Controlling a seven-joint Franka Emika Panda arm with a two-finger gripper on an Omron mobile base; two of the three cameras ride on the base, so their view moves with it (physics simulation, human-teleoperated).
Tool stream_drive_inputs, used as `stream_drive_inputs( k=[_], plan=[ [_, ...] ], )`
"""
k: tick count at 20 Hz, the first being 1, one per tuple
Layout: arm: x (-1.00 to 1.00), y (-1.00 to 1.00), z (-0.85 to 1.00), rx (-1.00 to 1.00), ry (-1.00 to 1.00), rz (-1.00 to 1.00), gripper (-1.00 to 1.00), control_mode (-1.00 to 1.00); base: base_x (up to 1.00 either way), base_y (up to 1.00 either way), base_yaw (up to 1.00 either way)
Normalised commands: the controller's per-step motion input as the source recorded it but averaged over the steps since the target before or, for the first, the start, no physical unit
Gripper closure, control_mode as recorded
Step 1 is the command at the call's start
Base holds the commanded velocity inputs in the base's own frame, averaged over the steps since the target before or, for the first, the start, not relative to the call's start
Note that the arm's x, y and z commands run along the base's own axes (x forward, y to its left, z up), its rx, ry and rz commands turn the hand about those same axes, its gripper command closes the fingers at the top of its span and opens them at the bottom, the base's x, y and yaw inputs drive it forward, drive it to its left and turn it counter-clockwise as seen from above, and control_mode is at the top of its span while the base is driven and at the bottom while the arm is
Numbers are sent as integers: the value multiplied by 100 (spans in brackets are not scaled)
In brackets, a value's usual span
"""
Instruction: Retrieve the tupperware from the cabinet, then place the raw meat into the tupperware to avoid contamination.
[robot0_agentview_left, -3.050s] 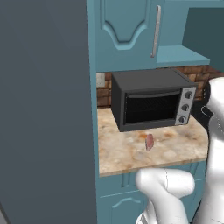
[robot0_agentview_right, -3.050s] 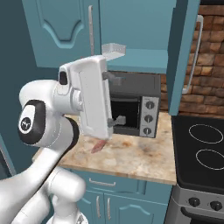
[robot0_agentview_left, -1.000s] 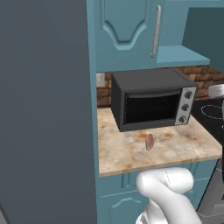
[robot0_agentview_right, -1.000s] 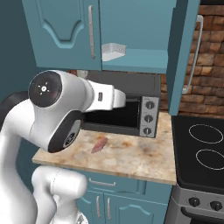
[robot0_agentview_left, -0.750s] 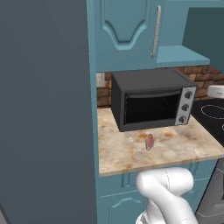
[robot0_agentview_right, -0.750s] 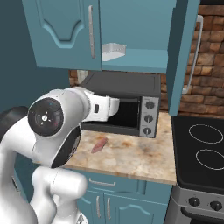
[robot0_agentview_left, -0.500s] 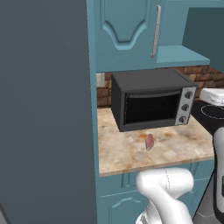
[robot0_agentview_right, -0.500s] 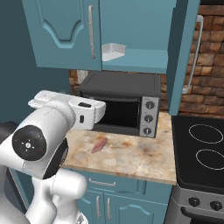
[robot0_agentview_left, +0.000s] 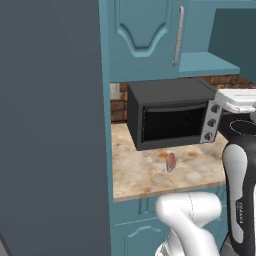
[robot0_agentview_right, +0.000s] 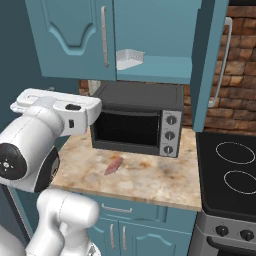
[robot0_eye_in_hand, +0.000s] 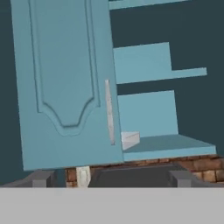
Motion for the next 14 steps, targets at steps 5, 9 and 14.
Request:
stream_drive_inputs(
  k=[5,9,14],
  plan=[
    [0,28,35,-7,-3,0,-100,-100,0,0,0],
    [4,29,21,-6,0,0,-100,-100,0,0,0],
    [23,12,1,-2,0,1,-100,-100,0,0,0]
  ],
)
